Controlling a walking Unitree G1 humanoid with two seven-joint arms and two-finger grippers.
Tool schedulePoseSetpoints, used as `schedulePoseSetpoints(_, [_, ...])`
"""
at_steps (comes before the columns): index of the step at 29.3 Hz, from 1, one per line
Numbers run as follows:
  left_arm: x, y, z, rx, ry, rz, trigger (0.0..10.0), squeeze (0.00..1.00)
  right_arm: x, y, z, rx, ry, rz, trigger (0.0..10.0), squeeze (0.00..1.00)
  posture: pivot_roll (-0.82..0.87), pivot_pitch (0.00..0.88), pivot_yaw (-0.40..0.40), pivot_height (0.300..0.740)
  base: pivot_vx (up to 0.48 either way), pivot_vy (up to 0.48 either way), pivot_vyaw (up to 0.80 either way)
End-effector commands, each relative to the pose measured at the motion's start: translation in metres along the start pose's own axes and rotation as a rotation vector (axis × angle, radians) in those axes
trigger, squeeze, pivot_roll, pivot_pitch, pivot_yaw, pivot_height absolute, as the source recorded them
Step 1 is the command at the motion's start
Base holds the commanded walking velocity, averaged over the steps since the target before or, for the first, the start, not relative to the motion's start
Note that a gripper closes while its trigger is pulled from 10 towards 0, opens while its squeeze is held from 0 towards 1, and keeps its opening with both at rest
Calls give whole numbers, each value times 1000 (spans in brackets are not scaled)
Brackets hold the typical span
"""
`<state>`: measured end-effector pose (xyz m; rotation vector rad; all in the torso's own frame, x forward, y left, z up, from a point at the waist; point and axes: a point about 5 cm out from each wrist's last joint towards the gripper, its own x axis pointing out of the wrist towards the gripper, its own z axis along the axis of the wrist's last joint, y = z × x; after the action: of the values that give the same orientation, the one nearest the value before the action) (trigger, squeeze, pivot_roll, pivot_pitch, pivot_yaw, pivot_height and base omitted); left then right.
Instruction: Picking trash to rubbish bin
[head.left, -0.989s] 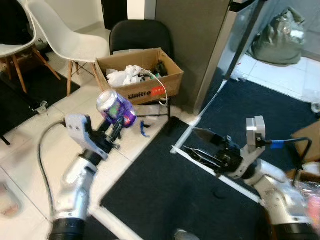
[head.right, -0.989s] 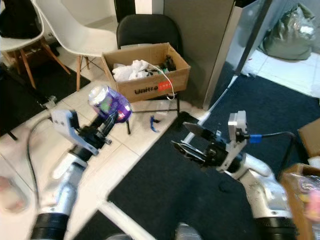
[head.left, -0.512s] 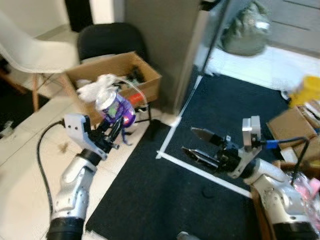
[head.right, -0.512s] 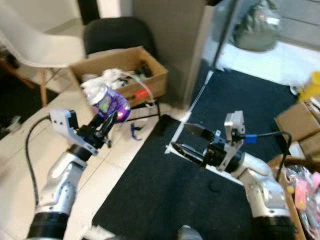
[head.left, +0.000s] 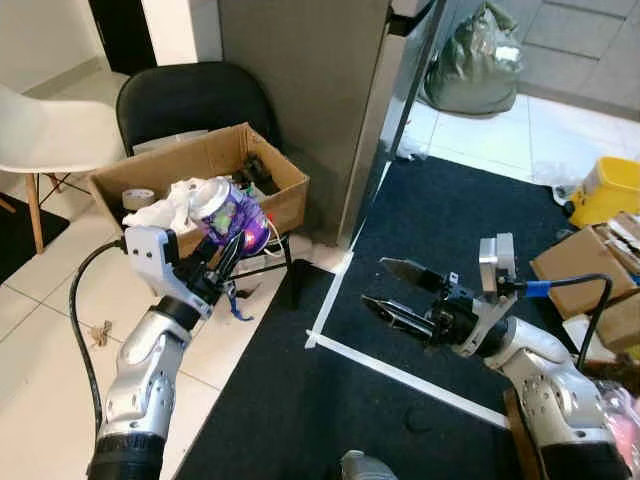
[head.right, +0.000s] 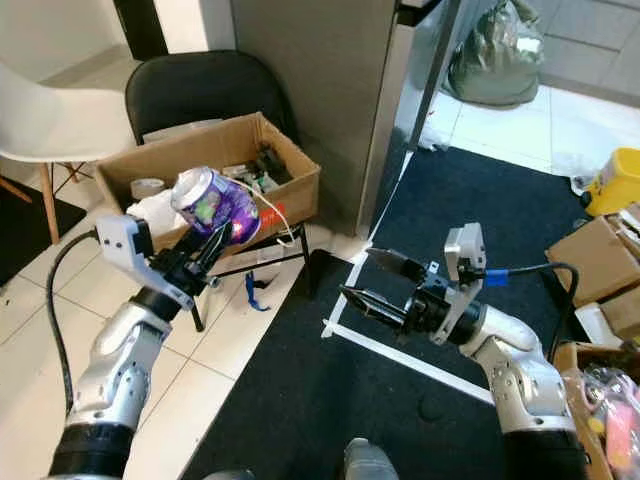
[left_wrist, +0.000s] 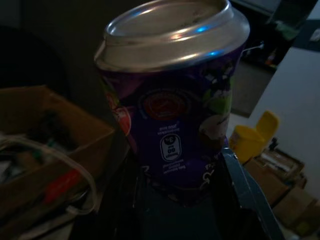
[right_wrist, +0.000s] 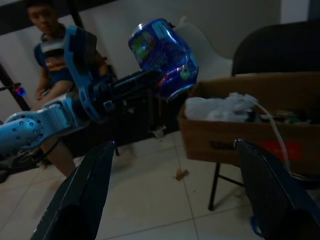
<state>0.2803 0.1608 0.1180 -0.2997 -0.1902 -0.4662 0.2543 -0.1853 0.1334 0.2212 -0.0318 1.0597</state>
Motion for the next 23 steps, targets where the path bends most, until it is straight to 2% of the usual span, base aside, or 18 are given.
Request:
schedulePoseSetpoints(1, [-2, -1, -3, -10, 9, 1, 10000, 0, 0, 0, 1, -13, 5, 9, 10000, 0, -30, 0, -29, 740, 349, 0, 0])
schedulePoseSetpoints(6, [-3, 1, -3, -8, 8, 11, 10000, 0, 0, -1, 0, -17, 16, 7, 10000, 0, -29, 0, -30, 740, 350, 0, 0])
schedulePoseSetpoints(14, [-6, 6, -1, -2, 8, 32, 10000, 0, -1, -6, 0, -36, 32, -23, 10000, 0, -26, 0, -35, 740, 349, 0, 659])
schedulePoseSetpoints(15, [-7, 7, 0, 0, 6, 36, 10000, 0, -2, -9, 0, -7, 28, -44, 10000, 0, -27, 0, -33, 740, 349, 0, 0])
schedulePoseSetpoints(23, [-7, 8, 3, 3, 3, 40, 10000, 0, -1, -10, -1, -11, 49, -64, 10000, 0, -26, 0, -32, 740, 351, 0, 0])
